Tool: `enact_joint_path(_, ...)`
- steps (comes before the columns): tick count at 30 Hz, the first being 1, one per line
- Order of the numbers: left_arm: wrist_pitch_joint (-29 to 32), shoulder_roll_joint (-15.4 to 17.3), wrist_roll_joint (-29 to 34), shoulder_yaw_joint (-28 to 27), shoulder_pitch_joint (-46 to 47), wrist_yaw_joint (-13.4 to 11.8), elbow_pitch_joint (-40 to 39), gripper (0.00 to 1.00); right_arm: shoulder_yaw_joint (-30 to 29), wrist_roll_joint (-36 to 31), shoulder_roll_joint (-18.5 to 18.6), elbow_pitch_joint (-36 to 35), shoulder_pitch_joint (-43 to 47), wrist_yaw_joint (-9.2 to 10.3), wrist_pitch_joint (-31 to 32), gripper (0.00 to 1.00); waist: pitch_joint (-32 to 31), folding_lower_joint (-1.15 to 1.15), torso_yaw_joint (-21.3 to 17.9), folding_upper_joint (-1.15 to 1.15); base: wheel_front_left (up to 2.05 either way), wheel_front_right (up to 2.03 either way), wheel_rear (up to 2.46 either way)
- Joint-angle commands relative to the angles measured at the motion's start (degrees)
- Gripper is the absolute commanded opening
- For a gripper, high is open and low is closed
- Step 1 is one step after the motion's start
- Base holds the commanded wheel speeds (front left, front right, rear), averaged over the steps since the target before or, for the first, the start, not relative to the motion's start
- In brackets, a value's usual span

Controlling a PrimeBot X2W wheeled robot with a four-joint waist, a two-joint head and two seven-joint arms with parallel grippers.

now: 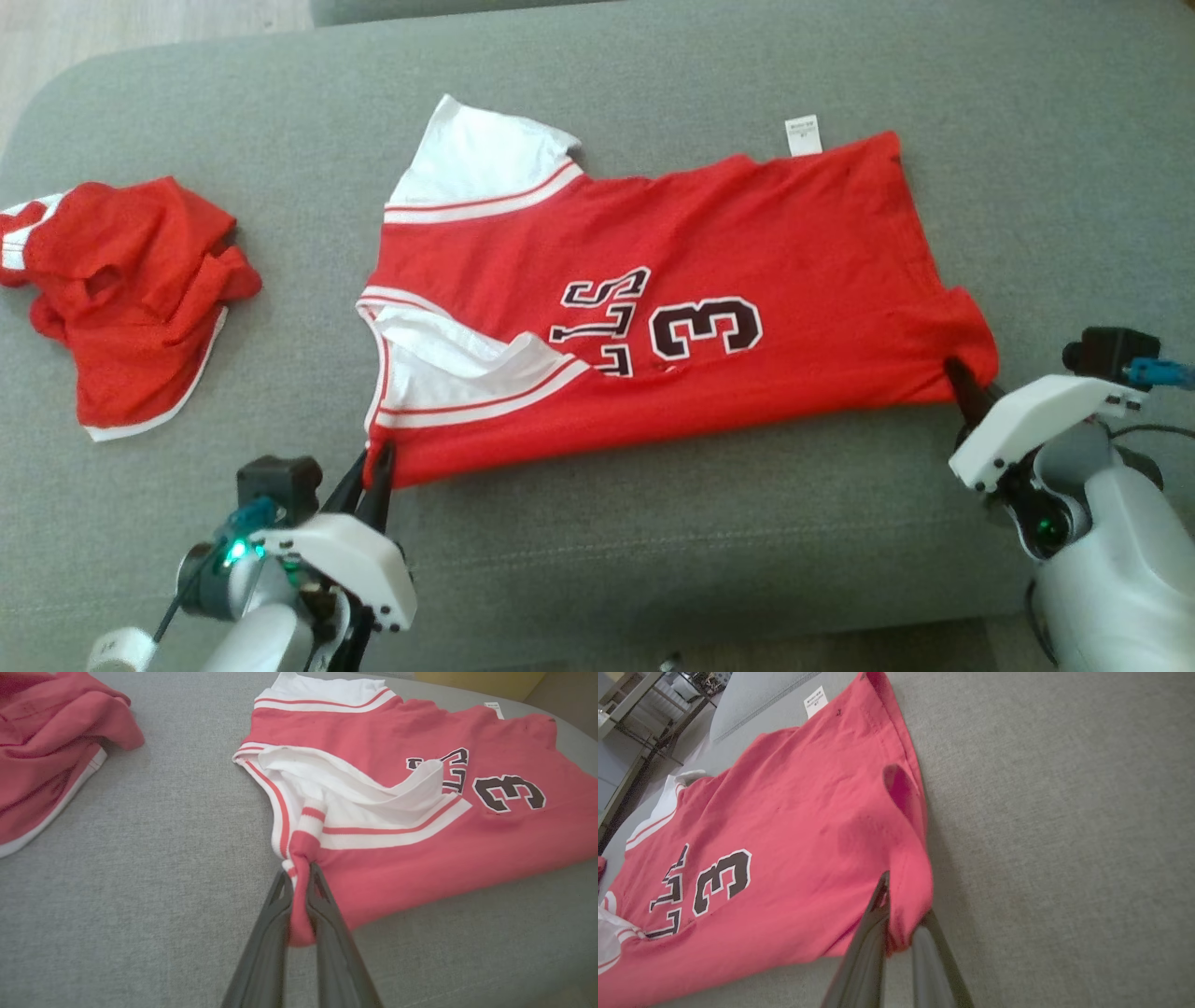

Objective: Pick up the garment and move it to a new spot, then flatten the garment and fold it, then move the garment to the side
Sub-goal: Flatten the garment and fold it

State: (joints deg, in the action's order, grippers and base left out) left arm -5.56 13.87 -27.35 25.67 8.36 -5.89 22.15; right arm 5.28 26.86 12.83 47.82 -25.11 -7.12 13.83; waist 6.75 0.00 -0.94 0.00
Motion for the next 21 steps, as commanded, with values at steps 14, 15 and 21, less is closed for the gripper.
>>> enact_joint_path(14,0.8,2.8,-0.7,-1.7,-0.8,-1.2,-3.2,0.0,-1.9,-2.8,-0.3,-12.0,6.8,-0.36,8.7,0.0,-1.9,0.0,-0.5,0.0,0.0,0.0,0.0)
enact_joint_path(15,0.8,2.8,-0.8,-1.6,-0.9,-1.3,-3.3,0.22,-2.3,-2.9,-0.5,-12.6,7.1,-0.36,9.2,0.0,-1.9,0.0,-0.6,0.0,0.0,0.0,0.0)
enact_joint_path(21,1.3,3.1,-0.8,-1.3,-1.0,-1.6,-3.4,1.0,-4.4,-3.8,-1.4,-16.9,8.9,-0.36,10.8,1.0,-2.1,0.0,-1.0,0.0,0.0,0.0,0.0)
